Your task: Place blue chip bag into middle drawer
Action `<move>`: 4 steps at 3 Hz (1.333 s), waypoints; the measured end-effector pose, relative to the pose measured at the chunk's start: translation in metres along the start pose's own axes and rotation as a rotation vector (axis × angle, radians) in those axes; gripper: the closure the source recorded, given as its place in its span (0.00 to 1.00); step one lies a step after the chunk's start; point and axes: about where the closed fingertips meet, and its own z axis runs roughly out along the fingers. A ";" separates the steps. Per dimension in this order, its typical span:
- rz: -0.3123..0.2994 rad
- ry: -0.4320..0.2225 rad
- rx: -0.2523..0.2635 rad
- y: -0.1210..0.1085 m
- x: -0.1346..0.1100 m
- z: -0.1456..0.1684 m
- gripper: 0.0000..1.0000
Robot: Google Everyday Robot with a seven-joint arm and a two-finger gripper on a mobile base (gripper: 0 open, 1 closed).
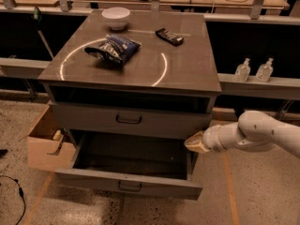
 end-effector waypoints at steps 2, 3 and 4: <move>0.000 0.000 0.000 0.000 0.000 0.000 1.00; 0.000 0.000 0.000 0.000 0.000 0.000 0.86; 0.000 0.000 0.000 0.000 0.000 0.000 0.62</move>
Offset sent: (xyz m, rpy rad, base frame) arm -0.2554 0.0345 0.1200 0.3030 -0.0814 0.1007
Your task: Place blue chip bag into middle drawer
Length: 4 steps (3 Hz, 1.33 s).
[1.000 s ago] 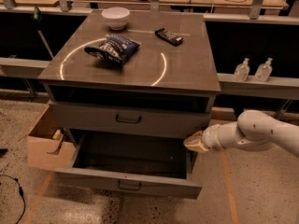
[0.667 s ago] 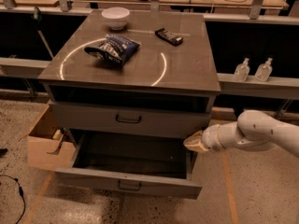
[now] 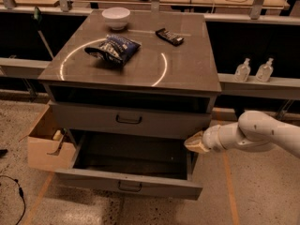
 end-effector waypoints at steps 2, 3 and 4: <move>0.000 0.000 0.000 0.001 0.000 0.000 0.96; 0.000 0.000 0.000 0.001 0.000 0.000 1.00; 0.000 0.000 0.000 0.001 0.000 0.000 1.00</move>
Offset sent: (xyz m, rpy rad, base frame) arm -0.0566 0.0292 0.0115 0.1152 -0.0188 0.1851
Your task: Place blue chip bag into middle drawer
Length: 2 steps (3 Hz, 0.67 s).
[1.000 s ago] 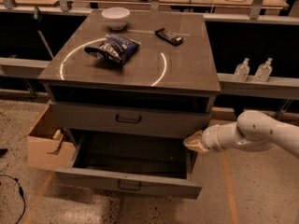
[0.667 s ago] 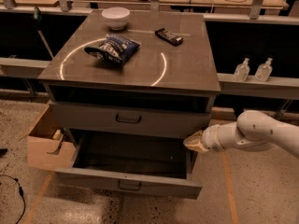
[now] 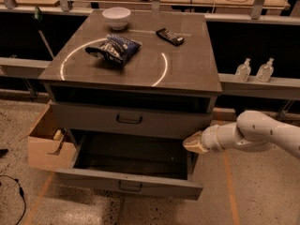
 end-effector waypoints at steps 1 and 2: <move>0.009 -0.035 -0.025 0.037 -0.004 -0.016 1.00; 0.056 -0.123 -0.073 0.156 -0.028 -0.090 0.99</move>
Offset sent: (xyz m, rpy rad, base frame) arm -0.3103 0.0062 0.1038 0.2186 0.1216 0.0248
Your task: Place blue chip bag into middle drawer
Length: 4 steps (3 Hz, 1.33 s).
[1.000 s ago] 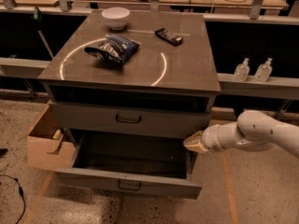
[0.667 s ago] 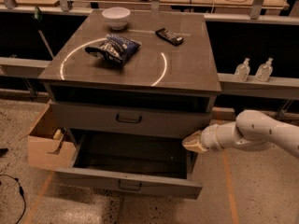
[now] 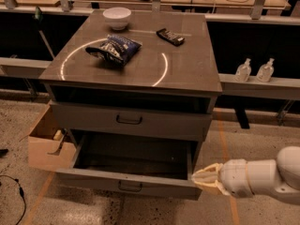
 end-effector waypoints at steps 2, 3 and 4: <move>0.084 -0.034 -0.036 0.080 -0.004 -0.043 0.46; 0.081 -0.051 -0.041 0.082 -0.006 -0.044 0.23; 0.028 -0.088 -0.022 0.075 -0.035 -0.056 0.01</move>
Offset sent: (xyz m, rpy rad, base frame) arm -0.0641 -0.0041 0.0218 0.0453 0.0573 -0.0189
